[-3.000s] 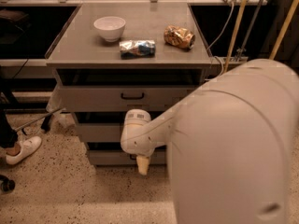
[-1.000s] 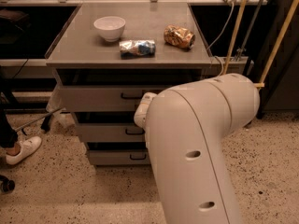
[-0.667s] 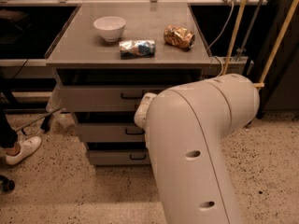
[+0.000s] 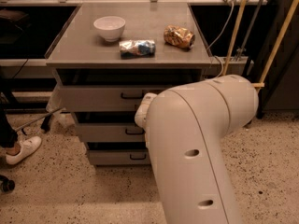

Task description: Open middle drawer

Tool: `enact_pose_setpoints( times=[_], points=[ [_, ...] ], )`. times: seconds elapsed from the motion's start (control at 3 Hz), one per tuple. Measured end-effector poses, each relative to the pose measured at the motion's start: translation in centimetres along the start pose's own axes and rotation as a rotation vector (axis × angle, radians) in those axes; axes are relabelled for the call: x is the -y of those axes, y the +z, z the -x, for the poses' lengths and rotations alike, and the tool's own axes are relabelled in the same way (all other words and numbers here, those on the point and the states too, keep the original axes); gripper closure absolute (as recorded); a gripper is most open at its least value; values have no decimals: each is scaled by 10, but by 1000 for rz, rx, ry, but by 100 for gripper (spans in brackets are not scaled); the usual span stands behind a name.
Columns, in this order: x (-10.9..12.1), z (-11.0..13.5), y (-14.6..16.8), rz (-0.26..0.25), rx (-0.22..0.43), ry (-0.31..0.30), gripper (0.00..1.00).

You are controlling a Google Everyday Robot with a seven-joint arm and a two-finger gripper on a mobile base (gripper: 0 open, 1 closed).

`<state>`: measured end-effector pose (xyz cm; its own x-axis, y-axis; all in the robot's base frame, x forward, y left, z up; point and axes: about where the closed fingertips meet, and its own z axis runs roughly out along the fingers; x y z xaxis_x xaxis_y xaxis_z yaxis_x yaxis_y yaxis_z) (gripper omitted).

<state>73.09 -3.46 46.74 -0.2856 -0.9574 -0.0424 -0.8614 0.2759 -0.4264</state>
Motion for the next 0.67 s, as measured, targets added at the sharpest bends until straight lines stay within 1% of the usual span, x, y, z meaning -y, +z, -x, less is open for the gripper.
enact_pose_setpoints(
  times=[0.33,0.67],
  points=[
    [-1,-14,20,36,-6,28,0],
    [-8,-50,73,125,11,117,0]
  ],
)
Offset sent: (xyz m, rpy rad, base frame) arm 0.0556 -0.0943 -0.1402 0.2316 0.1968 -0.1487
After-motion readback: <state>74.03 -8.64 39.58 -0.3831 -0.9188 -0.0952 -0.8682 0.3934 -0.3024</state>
